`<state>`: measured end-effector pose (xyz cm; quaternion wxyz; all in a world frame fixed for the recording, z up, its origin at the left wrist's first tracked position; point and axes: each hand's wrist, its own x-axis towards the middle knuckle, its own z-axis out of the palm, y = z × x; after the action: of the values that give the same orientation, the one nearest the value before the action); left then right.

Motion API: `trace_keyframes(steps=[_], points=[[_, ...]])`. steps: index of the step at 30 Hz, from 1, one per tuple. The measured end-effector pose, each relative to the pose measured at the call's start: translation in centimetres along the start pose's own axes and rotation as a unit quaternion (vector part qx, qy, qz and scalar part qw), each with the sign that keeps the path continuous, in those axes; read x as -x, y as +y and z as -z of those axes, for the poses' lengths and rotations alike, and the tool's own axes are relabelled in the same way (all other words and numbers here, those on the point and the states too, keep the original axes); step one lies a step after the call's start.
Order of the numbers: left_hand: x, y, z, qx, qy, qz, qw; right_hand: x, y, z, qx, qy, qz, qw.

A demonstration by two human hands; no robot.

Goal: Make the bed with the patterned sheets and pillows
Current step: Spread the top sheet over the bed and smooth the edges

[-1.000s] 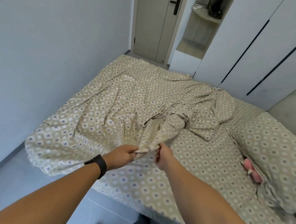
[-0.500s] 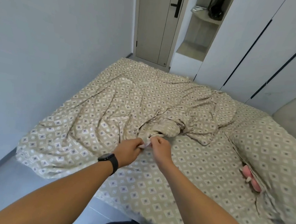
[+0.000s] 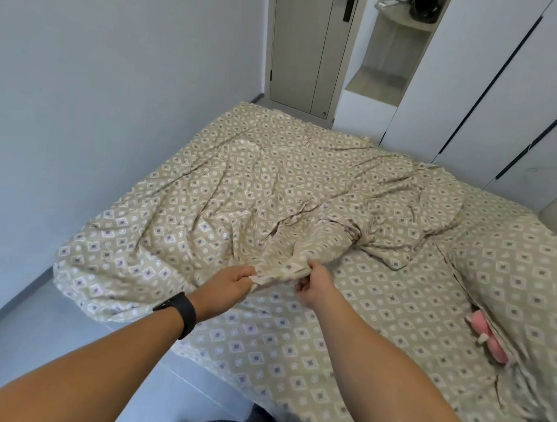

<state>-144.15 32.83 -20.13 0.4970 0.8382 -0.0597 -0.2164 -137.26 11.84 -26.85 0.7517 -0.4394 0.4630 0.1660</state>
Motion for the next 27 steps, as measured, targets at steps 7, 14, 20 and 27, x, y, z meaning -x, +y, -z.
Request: trace_keyframes(steps=[7, 14, 20, 27], points=[[2.4, -4.2, 0.8, -0.189, -0.013, 0.023, 0.982, 6.5, 1.9, 2.1, 0.177, 0.208, 0.305, 0.912], [4.5, -2.6, -1.1, -0.346, -0.052, -0.081, 0.933, 13.3, 9.4, 3.7, 0.229, 0.14, 0.402, 0.876], [7.5, -0.8, -6.5, -0.215, -0.117, -0.187, 0.951, 15.7, 13.5, 8.5, 0.148, 0.14, 0.255, 0.945], [12.0, -0.1, -8.9, -0.108, -0.152, -0.188, 0.964, 15.7, 14.3, 11.2, -0.194, -0.028, 0.041, 0.98]])
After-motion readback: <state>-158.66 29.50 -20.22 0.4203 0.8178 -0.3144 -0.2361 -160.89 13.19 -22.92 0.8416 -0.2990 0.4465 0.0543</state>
